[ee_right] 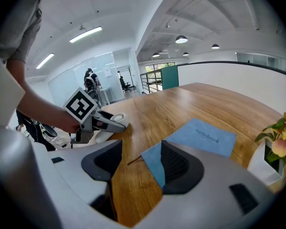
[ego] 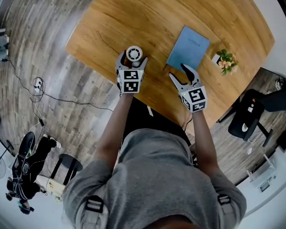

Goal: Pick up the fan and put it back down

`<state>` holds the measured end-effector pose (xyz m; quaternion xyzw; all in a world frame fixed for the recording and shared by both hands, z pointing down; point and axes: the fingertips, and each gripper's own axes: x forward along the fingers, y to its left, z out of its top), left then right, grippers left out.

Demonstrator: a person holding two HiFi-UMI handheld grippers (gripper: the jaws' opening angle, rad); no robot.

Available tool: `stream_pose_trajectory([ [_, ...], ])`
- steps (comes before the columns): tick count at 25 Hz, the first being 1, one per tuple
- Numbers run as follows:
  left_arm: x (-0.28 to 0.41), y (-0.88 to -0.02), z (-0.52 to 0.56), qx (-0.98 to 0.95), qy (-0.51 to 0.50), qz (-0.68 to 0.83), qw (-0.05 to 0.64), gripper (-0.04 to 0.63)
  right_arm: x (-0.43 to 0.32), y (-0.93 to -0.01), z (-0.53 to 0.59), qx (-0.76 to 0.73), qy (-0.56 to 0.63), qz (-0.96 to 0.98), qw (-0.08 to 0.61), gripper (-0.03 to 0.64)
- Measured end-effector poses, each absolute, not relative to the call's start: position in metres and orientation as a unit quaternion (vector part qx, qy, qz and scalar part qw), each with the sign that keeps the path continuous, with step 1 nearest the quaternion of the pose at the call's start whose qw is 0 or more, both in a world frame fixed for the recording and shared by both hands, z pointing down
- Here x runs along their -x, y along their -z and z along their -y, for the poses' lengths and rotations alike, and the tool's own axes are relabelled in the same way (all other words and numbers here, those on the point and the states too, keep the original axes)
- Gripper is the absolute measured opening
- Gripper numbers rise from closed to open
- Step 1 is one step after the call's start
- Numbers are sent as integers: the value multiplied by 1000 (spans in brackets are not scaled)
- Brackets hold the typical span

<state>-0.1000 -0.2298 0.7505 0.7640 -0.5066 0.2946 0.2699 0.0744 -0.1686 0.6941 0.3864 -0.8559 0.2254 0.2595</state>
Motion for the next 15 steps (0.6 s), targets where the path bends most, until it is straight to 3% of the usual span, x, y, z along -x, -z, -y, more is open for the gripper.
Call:
stream_pose_trajectory([
  [15,107,-759,231,-753,-303,518,270,393,-73,-695,165,-383,-223,857,263,262],
])
